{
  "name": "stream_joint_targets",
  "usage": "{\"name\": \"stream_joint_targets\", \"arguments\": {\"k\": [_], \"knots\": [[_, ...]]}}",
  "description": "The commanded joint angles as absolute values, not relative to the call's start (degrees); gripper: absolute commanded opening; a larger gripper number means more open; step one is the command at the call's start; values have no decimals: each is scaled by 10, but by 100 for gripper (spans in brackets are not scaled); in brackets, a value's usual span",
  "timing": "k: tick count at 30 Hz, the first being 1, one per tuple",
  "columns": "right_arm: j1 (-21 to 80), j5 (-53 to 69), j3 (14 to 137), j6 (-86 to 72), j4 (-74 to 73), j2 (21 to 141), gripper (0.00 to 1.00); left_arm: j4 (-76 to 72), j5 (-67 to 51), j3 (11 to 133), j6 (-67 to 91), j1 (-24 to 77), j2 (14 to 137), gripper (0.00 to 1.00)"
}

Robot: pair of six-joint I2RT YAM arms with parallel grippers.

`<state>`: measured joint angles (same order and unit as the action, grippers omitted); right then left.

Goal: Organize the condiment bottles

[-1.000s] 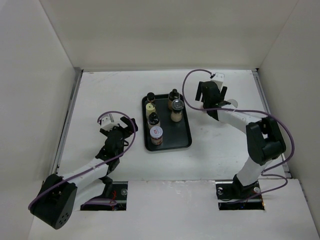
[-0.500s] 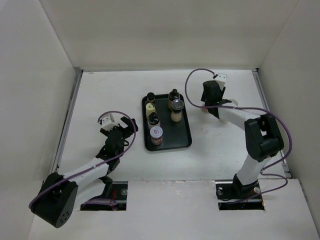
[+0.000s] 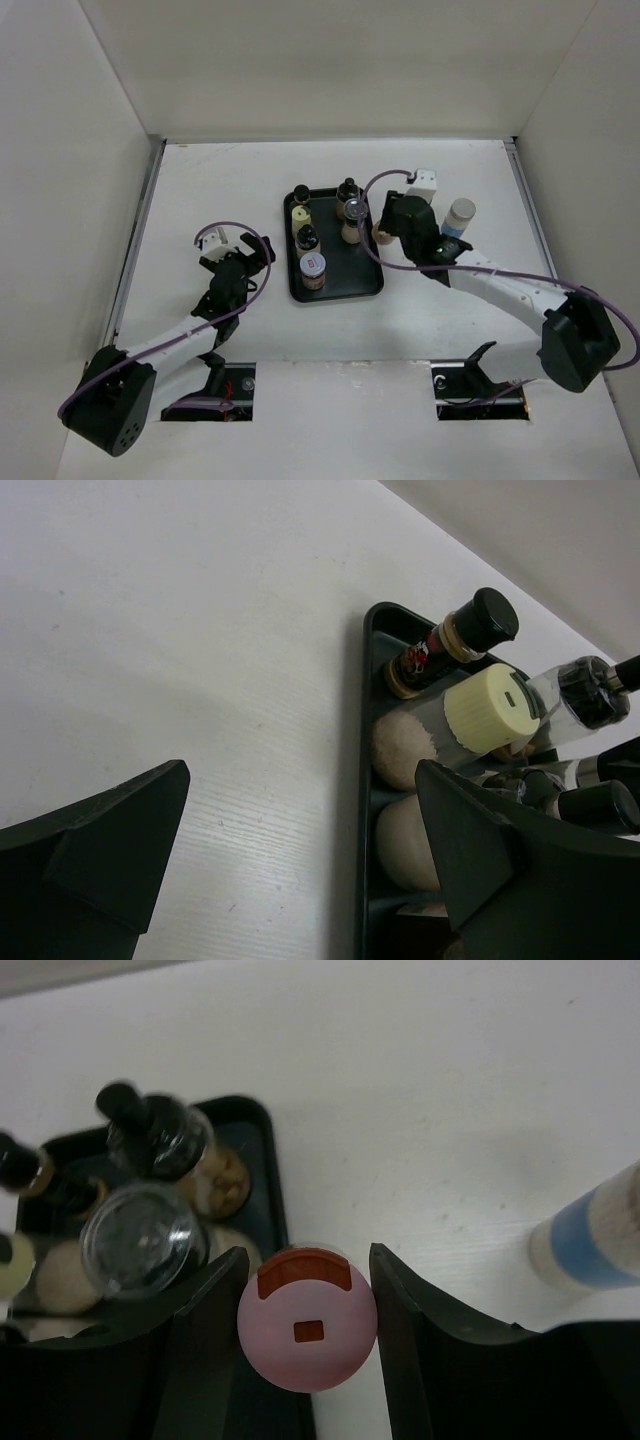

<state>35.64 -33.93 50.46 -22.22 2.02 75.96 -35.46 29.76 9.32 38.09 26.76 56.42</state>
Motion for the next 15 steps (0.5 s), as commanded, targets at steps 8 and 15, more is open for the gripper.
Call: {"name": "stream_joint_targets", "arguments": {"k": [8,15], "knots": [[463,-291,514,-243,61,822,46,-386,292,98,390,266,563,100],[460,-305,541,-215,94,887,47,-382,291,96,390,263,557,100]]}}
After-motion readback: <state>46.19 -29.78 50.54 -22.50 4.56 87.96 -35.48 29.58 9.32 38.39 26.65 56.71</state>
